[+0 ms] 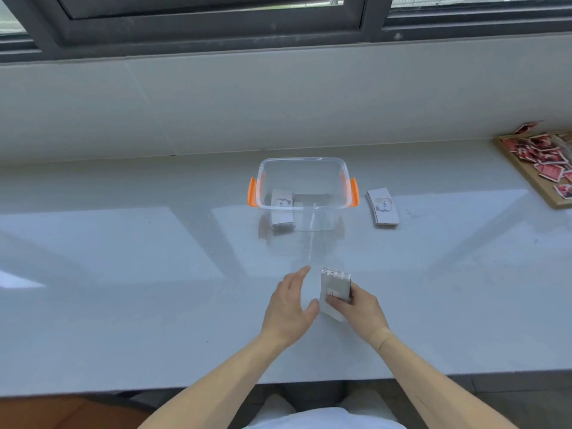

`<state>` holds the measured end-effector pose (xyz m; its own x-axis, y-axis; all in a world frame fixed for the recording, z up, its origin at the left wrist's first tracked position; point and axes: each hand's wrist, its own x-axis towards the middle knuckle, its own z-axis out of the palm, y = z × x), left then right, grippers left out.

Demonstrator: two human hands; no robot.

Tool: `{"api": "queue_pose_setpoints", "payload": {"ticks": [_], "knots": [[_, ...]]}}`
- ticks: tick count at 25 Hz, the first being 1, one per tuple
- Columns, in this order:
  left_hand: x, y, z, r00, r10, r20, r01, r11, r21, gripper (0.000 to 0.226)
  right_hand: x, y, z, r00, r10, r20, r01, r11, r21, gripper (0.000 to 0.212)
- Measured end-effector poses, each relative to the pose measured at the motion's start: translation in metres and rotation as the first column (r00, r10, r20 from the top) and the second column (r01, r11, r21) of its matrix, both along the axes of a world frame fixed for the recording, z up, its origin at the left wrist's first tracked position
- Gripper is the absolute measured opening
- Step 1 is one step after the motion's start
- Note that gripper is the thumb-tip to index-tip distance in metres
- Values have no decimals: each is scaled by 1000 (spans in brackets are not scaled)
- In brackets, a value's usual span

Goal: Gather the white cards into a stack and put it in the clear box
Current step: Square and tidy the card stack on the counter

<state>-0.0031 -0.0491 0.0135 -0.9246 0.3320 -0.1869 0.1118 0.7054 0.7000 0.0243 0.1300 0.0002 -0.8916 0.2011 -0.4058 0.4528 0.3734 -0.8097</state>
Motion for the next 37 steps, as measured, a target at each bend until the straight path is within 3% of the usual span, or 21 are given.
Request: {"api": "queue_pose_setpoints", "payload": {"ticks": [2,4,10,15,22,27,37], "knots": [[-4,3,-2,962,8,273,-44,991,126,44,1,8,9,994,71,78,-66,996,-61,15],[-4,10,-3,909,-63,412,-21,980,197,31,6,17,14,985,113,127,-98,988,-119,16],[-5,57,-8,839,-106,534,-80,946,313,19,12,64,19,966,172,194,-129,968,-217,25],[-15,107,-10,800,20,599,-225,936,269,14,2,110,14,986,-2,168,46,966,-254,30],[-62,176,-4,785,252,566,-392,909,138,21,-51,160,11,985,-88,151,110,983,-145,34],[-118,220,0,758,363,542,-506,851,139,18,-117,187,19,987,-133,92,140,988,-72,32],[-200,267,-13,762,515,394,-552,833,-21,24,-209,208,10,990,-114,84,108,992,65,26]]}}
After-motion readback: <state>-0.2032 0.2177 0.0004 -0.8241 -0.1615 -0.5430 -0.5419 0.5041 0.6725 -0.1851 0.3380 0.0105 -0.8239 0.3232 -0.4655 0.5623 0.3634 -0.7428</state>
